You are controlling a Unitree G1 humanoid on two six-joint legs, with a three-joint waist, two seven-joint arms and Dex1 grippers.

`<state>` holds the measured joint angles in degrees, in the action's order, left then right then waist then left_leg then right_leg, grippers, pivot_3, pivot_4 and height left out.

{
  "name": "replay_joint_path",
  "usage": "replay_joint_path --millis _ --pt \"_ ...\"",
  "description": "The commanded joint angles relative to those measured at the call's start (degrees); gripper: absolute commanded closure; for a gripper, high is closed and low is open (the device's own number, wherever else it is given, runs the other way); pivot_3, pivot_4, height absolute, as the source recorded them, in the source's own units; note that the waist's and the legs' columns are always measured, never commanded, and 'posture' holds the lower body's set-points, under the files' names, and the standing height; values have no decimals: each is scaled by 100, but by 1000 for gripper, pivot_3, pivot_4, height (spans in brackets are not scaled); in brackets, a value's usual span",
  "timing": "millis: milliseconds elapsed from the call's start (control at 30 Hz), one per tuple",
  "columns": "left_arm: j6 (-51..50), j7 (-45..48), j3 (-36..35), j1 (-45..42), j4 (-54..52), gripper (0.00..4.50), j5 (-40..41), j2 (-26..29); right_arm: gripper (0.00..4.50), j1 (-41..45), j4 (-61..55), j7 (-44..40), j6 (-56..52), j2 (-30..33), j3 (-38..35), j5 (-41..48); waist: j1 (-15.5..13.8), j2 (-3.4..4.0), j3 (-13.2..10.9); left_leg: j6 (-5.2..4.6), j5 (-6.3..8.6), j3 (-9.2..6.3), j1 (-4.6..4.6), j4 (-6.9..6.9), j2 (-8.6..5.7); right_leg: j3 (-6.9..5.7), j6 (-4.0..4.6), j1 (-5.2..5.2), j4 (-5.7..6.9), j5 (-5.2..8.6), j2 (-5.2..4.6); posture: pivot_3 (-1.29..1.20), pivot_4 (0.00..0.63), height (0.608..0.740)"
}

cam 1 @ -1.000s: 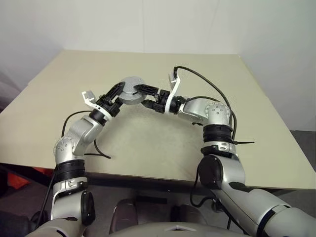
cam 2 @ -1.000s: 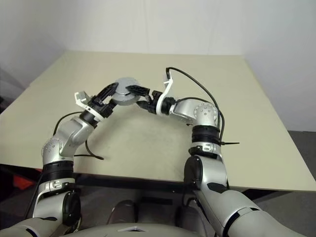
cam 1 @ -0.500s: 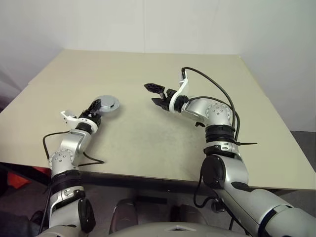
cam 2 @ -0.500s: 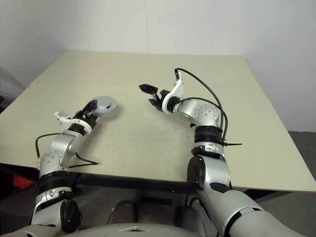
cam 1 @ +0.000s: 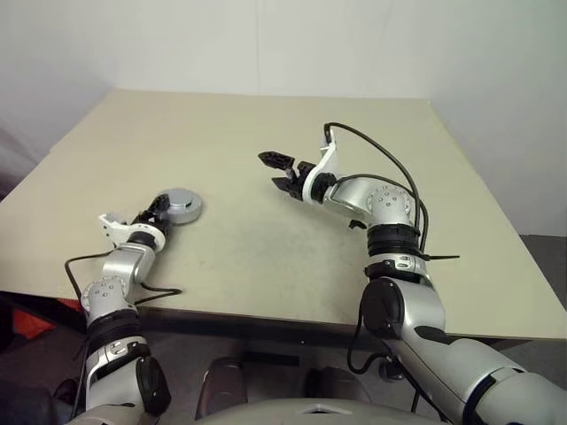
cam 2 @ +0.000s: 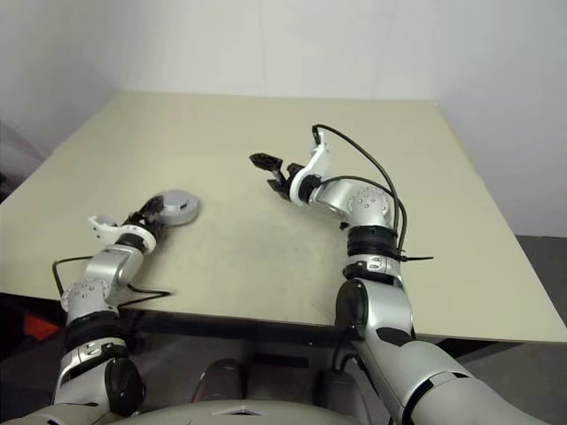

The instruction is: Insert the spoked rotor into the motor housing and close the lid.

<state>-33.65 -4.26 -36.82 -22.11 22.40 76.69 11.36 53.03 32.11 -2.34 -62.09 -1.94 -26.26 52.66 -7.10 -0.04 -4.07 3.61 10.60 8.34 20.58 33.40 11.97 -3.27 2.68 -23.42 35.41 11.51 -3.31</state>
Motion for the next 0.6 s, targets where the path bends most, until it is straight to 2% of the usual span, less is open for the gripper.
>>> replay_joint_path --millis 33,200,267,300,433,467,600 --pt "25 61 -159 -154 -128 2441 -36 109 15 186 -24 -92 96 1 18 -14 1 -1 1 0 0 0 -4 0 0 0 0 2 0 0 0 0 0 740" --pt "-10 96 -196 -121 -187 2441 -118 125 15 209 45 -122 129 5 5 -79 11 -2 1 3 -2 0 -14 0 1 2 1 6 7 1 1 0 0 740" --pt "-3 59 -152 -60 -251 1702 -267 163 0 213 62 -125 136 3 4 -95 13 -3 2 4 -2 0 -18 0 1 2 1 7 8 1 1 0 0 740" --pt "-6 45 -158 -48 -270 1496 -296 161 0 213 65 -124 138 0 4 -101 13 -3 2 4 -2 1 -22 -1 0 3 2 10 8 1 1 0 0 740" --pt "31 -18 -302 116 -224 188 -341 123 0 219 116 -102 135 -5 14 -140 17 -4 3 4 -2 4 -38 -3 -1 8 2 19 9 3 0 0 0 740" --pt "64 -81 -374 184 -154 19 -339 106 0 223 132 -107 138 -5 18 -151 25 -4 4 4 -2 5 -46 -5 -2 10 4 23 10 4 1 0 0 740" --pt "287 -167 -425 686 -85 19 -684 86 0 255 235 -163 129 36 41 -226 170 -5 20 5 -3 11 -60 -11 -4 17 21 47 11 19 1 0 0 740"
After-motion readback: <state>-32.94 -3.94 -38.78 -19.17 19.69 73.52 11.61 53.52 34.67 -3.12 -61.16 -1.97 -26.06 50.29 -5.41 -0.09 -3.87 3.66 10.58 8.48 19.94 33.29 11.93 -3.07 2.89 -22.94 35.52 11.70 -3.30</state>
